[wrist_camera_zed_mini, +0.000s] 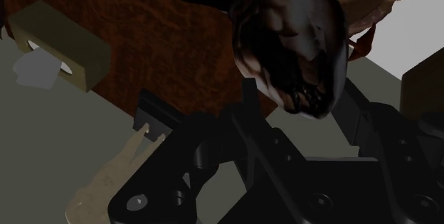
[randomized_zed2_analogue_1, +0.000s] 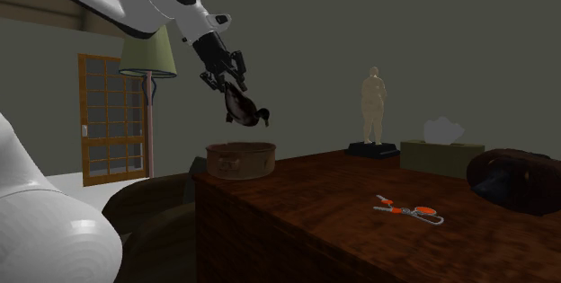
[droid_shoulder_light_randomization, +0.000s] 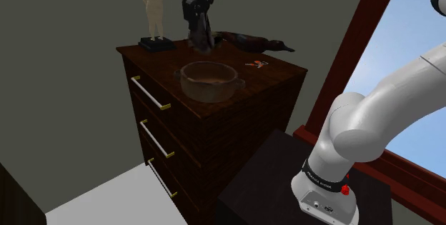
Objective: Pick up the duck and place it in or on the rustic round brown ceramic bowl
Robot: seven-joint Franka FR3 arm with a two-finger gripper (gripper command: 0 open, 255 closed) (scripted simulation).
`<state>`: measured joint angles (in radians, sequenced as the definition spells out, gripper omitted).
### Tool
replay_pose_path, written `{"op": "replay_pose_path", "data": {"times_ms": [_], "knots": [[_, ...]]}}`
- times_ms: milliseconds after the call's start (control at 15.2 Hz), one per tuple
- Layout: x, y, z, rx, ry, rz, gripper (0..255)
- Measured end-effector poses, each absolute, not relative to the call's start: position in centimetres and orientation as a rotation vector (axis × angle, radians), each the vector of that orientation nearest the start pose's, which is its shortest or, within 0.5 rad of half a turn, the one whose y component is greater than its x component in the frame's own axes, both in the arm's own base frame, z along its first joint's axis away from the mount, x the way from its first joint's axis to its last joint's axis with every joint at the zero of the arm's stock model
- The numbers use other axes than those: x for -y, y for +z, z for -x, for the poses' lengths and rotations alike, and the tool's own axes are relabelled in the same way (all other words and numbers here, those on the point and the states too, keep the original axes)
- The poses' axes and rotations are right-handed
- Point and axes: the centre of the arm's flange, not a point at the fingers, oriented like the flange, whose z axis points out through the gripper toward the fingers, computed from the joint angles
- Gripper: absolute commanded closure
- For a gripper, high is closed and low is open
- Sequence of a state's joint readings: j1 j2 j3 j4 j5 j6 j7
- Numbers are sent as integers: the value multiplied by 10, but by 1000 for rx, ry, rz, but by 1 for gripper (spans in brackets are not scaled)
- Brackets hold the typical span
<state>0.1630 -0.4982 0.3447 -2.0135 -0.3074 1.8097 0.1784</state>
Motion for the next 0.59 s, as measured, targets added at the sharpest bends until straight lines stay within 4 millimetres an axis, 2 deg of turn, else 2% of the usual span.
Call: {"op": "replay_pose_path", "data": {"times_ms": [594], "knots": [[-217,622,-365,589,-702,3376,255]]}}
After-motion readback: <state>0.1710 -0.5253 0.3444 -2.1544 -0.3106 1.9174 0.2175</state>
